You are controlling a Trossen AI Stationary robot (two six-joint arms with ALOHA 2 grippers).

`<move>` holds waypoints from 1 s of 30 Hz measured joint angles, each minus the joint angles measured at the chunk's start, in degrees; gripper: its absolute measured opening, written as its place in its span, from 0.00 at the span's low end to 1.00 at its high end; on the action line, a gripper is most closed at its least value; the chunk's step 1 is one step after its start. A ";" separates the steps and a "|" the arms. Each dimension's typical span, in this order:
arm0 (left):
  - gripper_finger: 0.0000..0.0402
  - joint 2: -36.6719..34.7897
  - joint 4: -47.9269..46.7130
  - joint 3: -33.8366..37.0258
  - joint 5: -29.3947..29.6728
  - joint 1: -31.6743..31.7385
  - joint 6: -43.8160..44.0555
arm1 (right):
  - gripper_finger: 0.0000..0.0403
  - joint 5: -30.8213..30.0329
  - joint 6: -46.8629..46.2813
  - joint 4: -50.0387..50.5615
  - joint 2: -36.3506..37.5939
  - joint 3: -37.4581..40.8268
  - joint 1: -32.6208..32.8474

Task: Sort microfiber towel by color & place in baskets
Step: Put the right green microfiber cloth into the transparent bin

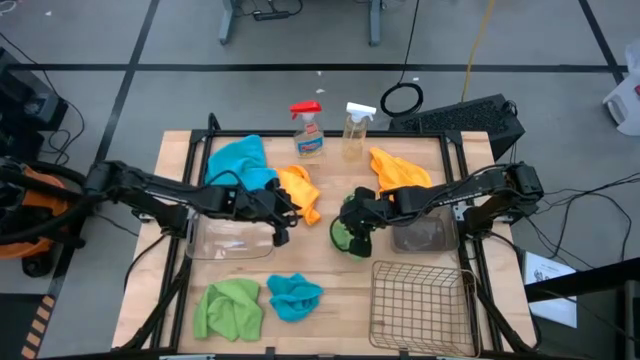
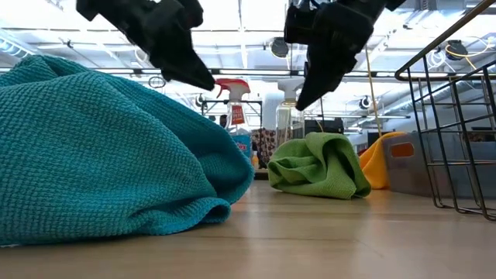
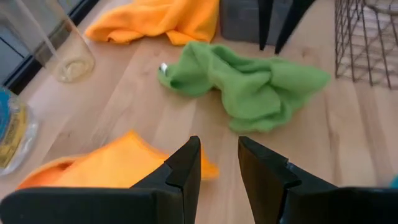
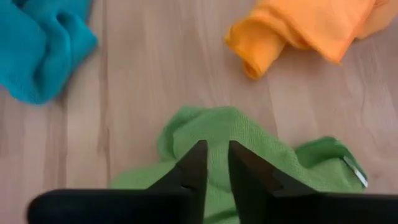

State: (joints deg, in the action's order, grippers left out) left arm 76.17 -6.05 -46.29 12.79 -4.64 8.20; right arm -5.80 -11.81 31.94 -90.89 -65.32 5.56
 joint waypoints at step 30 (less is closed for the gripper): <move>0.28 7.97 9.09 -0.02 -0.14 -1.51 -2.63 | 0.52 0.02 -10.41 -1.43 -14.63 0.72 -4.42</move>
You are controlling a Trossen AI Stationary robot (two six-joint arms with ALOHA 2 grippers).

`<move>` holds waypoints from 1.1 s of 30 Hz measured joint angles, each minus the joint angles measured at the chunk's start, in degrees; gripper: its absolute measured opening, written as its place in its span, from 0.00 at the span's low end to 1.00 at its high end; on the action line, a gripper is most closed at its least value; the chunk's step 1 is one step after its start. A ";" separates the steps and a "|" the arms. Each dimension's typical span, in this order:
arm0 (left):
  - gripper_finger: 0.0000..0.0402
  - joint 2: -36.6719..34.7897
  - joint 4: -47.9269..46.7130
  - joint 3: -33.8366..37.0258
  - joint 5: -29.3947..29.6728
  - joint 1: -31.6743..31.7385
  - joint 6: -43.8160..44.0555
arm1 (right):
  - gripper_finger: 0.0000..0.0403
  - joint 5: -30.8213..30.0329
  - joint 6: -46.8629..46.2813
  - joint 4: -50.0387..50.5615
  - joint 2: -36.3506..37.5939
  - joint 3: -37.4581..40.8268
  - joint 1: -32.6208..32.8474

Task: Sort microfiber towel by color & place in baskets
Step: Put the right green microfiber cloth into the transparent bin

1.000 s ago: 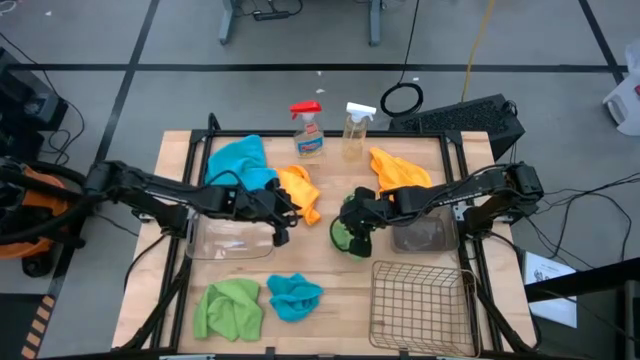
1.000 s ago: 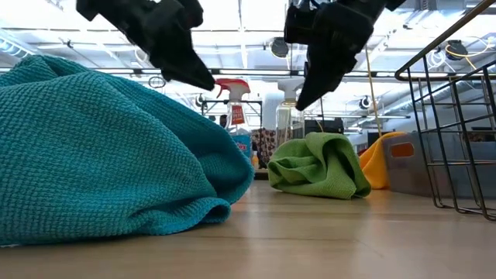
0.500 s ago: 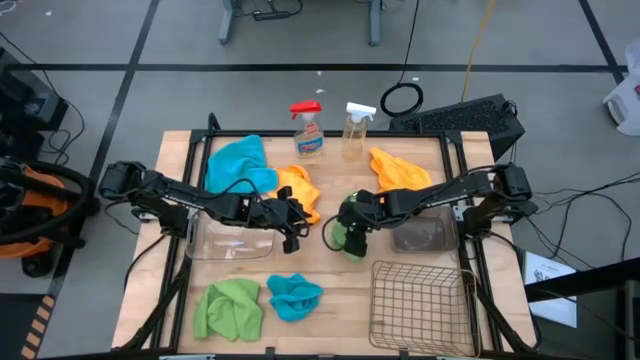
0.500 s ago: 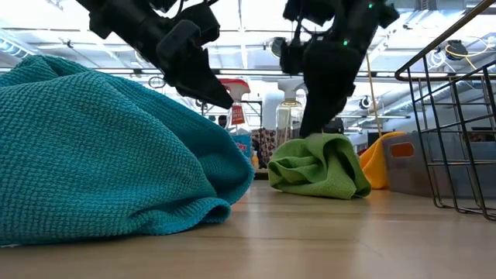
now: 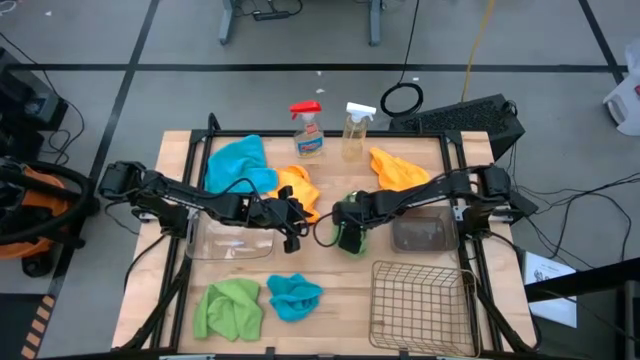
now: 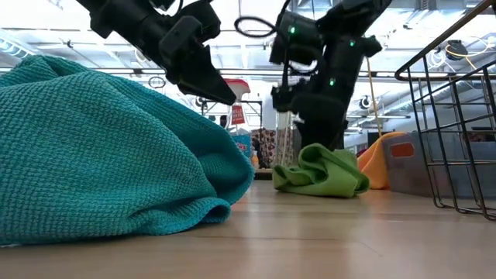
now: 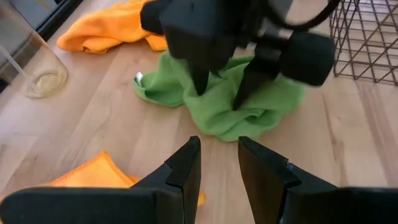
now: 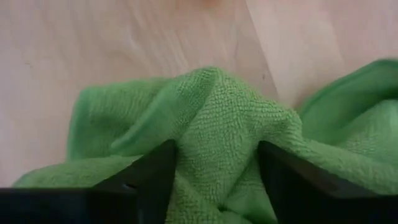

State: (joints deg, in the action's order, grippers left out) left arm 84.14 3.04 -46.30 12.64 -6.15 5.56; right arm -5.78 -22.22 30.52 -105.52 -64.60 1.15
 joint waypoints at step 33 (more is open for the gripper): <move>0.28 -0.02 -0.31 -0.01 0.00 -0.68 -0.21 | 0.01 2.47 -2.18 -7.26 6.28 0.15 2.46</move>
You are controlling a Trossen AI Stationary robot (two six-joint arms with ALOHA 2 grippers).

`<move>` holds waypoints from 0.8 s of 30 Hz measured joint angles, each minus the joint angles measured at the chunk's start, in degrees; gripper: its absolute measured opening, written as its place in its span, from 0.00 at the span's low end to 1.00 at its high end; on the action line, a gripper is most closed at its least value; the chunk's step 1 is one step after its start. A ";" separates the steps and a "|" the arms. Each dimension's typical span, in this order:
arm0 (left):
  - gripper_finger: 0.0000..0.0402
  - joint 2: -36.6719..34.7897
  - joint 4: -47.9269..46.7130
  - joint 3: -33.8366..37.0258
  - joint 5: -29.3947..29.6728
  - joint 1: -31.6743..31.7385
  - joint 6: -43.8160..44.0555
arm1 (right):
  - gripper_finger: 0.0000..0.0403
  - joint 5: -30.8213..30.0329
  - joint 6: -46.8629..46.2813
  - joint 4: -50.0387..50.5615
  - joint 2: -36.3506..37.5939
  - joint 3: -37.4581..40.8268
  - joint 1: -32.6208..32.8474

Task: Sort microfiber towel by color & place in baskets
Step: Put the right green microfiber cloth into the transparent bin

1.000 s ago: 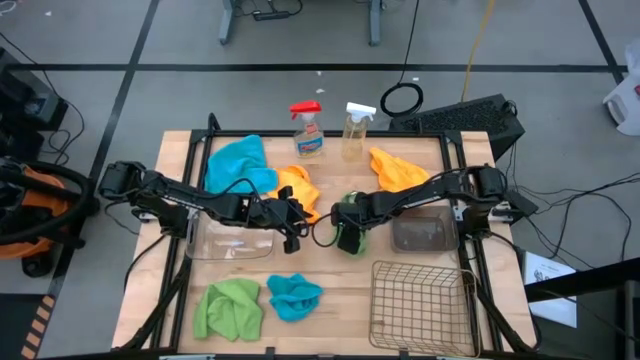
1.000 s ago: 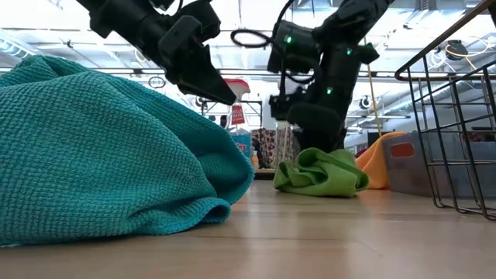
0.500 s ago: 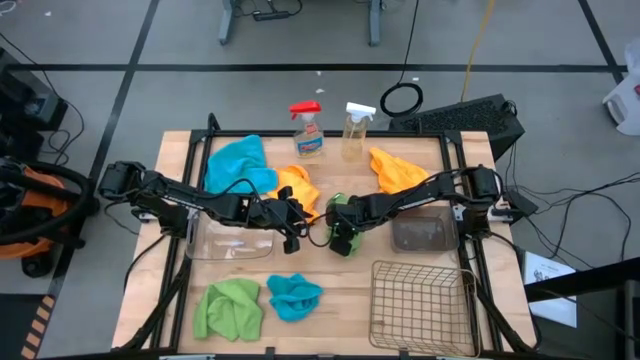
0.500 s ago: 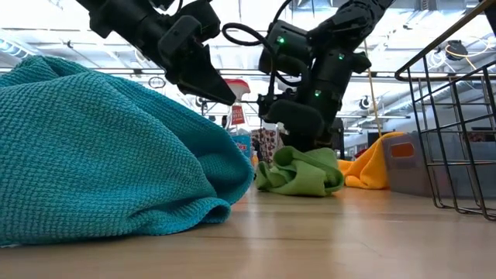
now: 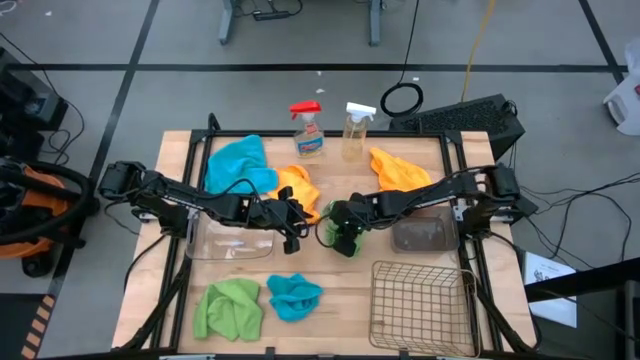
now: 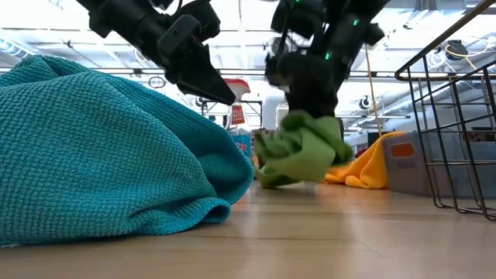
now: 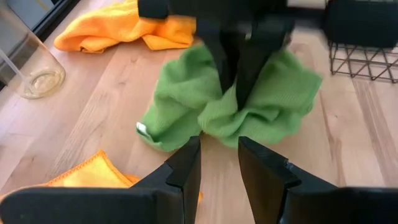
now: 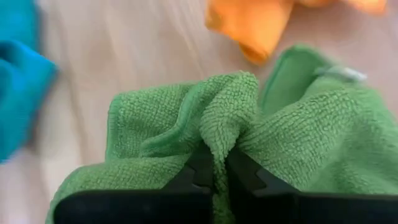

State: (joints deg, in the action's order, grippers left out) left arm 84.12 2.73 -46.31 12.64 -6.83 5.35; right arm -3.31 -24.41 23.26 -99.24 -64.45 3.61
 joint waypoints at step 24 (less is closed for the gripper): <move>0.28 -0.04 13.69 0.00 -1.95 -5.03 -0.28 | 0.00 -22.35 -0.19 5.56 21.33 -0.17 20.33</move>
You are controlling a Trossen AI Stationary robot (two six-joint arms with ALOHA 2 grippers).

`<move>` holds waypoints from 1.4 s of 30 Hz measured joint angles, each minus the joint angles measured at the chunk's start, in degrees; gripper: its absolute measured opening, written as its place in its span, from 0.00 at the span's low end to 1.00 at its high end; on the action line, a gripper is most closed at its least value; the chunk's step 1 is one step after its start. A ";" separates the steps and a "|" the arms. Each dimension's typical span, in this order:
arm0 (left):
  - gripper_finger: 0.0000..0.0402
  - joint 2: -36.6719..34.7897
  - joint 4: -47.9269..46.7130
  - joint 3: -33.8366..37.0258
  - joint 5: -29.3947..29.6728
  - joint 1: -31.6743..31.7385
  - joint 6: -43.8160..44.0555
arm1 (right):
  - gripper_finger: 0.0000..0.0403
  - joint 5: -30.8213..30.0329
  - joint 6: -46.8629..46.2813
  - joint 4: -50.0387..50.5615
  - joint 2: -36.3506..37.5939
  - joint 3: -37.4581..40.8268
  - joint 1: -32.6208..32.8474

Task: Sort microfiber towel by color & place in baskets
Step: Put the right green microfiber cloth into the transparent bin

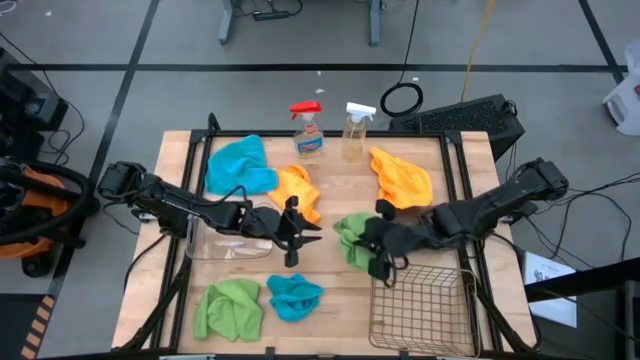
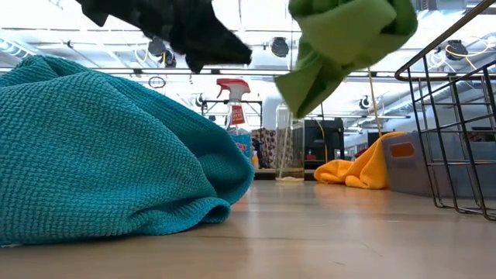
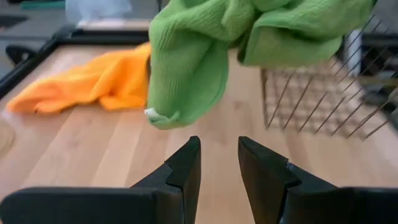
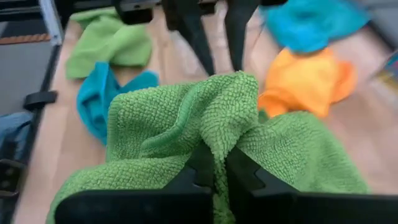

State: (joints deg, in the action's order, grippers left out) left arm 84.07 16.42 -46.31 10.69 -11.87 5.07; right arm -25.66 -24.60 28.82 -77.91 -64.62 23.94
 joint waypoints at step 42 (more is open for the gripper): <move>0.91 1.24 28.39 -0.04 2.83 -3.75 0.62 | 0.00 -41.61 10.88 -25.19 -4.69 2.32 11.17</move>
State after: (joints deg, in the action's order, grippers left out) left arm 85.31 44.81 -46.35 13.52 -15.62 5.69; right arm -67.27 -13.72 3.63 -82.60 -62.30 35.11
